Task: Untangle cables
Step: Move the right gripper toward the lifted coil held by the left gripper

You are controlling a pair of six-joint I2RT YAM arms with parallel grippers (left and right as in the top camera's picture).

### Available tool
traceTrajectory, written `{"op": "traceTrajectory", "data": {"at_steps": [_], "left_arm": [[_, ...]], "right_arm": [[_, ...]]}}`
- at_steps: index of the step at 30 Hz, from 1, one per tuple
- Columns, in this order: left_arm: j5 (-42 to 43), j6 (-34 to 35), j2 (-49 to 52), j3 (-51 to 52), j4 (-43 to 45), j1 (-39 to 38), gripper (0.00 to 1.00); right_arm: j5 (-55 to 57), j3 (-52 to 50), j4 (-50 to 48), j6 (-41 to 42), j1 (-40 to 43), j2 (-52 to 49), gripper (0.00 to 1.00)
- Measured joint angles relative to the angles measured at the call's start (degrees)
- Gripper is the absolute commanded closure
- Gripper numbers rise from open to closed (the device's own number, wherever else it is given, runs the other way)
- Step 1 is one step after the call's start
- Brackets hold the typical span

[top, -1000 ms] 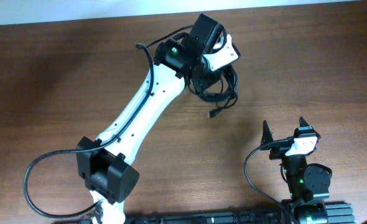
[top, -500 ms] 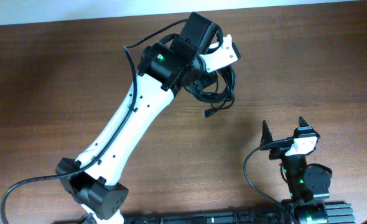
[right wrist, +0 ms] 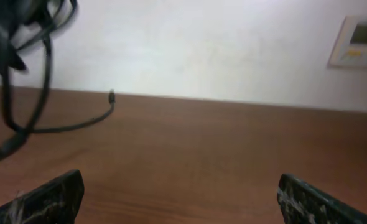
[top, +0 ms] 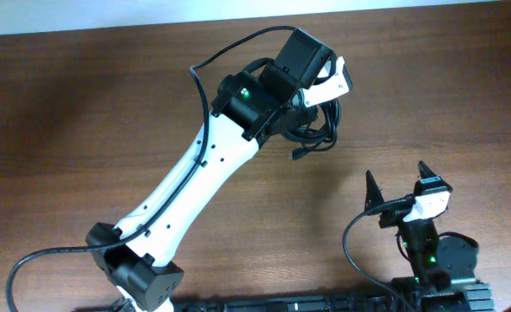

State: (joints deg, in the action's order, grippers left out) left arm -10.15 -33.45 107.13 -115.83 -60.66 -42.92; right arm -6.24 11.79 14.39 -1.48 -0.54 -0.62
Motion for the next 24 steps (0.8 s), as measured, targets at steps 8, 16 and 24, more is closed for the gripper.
{"op": "traceTrajectory", "data": {"at_steps": [8,16,24], "left_arm": [[-1.1,0.0,0.0,0.0,0.9,0.0,1.00],[-1.3,0.3,0.0,0.0,1.1,0.0,1.00],[-1.3,2.4,0.0,0.0,0.1,0.0,1.00]], "right_arm": [[-0.1,8.2,4.3,-2.1,0.0,-6.9,0.01],[-1.8,25.8,17.3,-3.5,0.0,-25.5,0.01],[-6.0,44.0,30.0,-3.7,0.0,-43.4,0.01]]}}
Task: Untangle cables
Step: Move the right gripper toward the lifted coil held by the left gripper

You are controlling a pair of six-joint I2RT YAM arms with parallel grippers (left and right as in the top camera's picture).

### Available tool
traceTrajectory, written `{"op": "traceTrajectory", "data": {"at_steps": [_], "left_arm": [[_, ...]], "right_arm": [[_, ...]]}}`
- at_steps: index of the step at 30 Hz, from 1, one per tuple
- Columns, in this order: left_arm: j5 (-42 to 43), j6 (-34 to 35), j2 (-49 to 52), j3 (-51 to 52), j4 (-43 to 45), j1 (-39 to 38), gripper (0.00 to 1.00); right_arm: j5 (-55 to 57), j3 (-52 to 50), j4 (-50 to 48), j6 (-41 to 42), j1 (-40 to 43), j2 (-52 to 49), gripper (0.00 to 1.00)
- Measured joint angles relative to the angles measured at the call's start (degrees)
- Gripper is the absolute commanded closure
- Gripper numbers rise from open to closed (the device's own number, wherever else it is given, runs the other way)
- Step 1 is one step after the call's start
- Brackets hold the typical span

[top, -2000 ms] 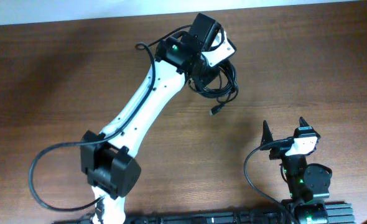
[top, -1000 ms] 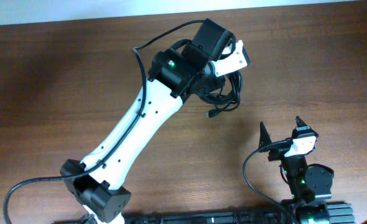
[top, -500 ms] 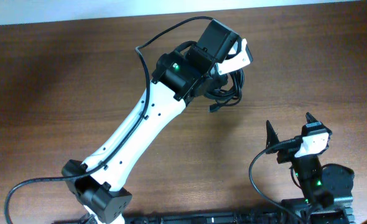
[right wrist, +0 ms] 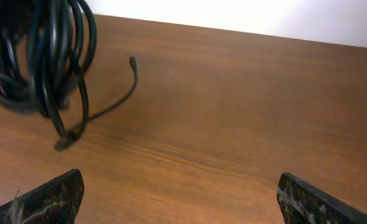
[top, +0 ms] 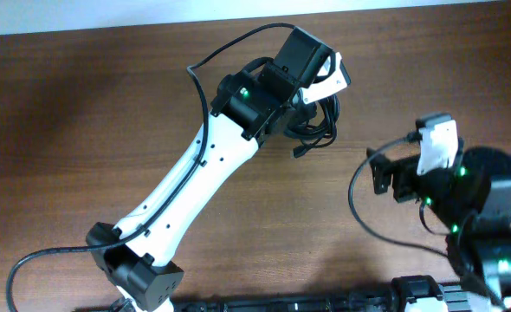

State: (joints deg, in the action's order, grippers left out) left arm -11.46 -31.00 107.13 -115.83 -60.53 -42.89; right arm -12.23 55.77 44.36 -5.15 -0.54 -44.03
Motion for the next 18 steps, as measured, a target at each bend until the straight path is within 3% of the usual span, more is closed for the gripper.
{"op": "traceTrajectory", "data": {"at_steps": [9,12,18], "left_arm": [[0.0,2.4,0.0,0.0,-1.0,0.0,1.00],[0.0,3.1,0.0,0.0,-1.0,0.0,1.00],[0.7,3.7,0.0,0.0,-1.4,0.0,1.00]], "right_arm": [[-15.8,1.3,-0.8,0.3,0.0,-5.1,0.01],[-21.8,1.3,-2.6,0.3,0.0,-5.0,0.11],[-27.2,1.4,-4.1,0.4,0.0,-5.0,0.16]]}}
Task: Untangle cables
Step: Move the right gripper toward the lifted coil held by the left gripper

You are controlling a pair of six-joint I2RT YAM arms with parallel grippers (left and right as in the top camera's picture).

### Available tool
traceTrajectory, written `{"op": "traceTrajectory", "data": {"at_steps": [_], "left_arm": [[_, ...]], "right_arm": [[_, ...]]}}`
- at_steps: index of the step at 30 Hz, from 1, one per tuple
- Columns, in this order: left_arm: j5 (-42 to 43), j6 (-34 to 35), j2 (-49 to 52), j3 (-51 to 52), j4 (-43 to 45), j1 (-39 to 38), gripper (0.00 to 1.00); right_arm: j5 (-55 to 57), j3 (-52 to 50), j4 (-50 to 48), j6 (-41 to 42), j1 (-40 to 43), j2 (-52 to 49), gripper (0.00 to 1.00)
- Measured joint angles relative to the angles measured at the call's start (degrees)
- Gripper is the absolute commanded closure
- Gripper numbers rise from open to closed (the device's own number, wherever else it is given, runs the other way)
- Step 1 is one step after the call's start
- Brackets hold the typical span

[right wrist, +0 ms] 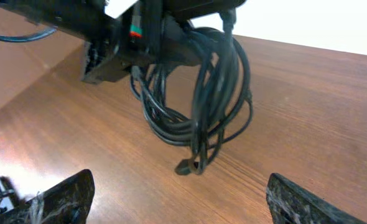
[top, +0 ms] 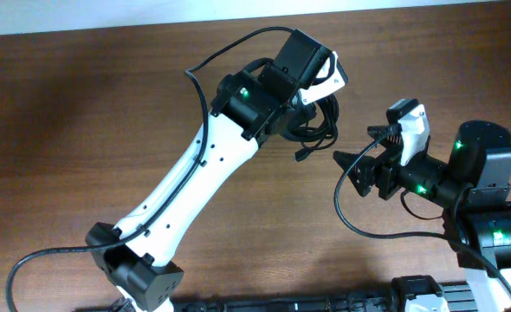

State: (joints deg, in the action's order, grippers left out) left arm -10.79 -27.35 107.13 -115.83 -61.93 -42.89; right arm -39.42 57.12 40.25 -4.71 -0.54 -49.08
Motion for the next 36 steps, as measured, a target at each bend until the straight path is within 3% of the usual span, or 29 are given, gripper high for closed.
{"op": "traceTrajectory", "data": {"at_steps": [6,11,18,26,31,36], "left_arm": [[3.6,0.0,0.0,0.0,0.0,-0.7,1.00],[4.6,0.0,0.0,0.0,0.0,-1.5,1.00],[4.6,0.0,0.0,0.0,0.2,-1.7,1.00],[6.0,0.0,-0.9,0.0,1.1,-1.7,1.00],[9.6,0.0,-0.9,0.0,2.0,-1.7,1.00],[10.0,0.0,-0.9,0.0,2.1,-1.5,1.00]], "right_arm": [[-1.2,0.0,-0.4,0.0,0.0,0.0,0.27],[-1.2,0.0,-0.4,0.0,0.0,-0.7,0.29],[-1.3,0.0,-0.4,0.2,0.0,-2.4,0.58],[-1.4,0.0,-0.5,0.0,0.0,-3.7,0.69],[-1.4,0.0,-0.4,0.2,0.0,-3.7,0.96],[-1.4,0.0,-0.4,0.0,0.0,-3.7,0.96]]}}
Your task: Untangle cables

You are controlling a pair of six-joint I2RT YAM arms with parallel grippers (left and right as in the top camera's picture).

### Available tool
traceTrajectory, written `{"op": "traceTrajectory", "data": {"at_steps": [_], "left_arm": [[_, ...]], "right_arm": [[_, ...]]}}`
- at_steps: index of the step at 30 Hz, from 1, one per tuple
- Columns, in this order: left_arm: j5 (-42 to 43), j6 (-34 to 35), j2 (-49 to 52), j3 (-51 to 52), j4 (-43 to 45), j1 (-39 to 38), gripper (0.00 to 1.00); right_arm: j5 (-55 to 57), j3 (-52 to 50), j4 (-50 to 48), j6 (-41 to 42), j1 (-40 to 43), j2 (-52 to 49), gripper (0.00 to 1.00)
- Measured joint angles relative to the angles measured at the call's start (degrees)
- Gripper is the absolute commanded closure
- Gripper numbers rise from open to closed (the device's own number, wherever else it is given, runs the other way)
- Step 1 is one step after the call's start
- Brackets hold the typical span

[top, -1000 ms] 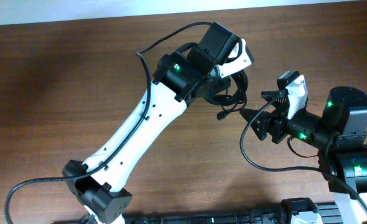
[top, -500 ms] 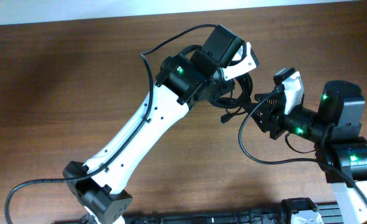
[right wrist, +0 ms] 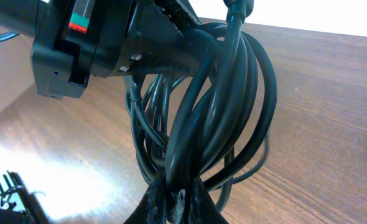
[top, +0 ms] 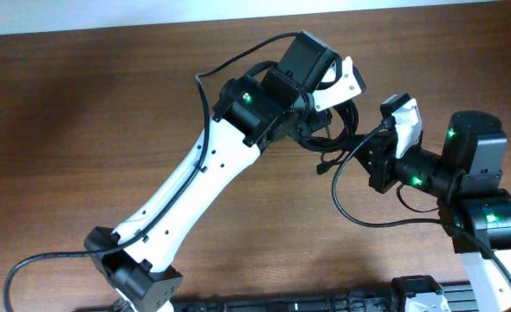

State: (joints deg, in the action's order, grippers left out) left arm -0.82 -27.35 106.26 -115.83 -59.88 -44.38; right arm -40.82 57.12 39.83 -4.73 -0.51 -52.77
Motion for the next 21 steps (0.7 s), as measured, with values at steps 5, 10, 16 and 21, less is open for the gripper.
{"op": "traceTrajectory", "data": {"at_steps": [5,10,16,21], "left_arm": [[-0.1,0.5,0.0,0.0,0.6,0.0,1.00],[-2.5,5.7,0.0,0.0,1.0,-0.4,1.00],[-2.8,11.4,-0.1,0.0,1.0,0.1,1.00],[-1.5,12.9,-0.3,0.0,0.9,0.9,1.00]], "right_arm": [[0.1,0.0,0.0,0.0,0.0,0.0,0.96],[0.3,0.0,-0.9,0.0,0.1,0.0,0.96],[0.0,0.0,-2.3,0.0,0.1,-0.4,0.96],[-0.8,0.0,-3.0,0.0,0.1,-0.7,0.96]]}}
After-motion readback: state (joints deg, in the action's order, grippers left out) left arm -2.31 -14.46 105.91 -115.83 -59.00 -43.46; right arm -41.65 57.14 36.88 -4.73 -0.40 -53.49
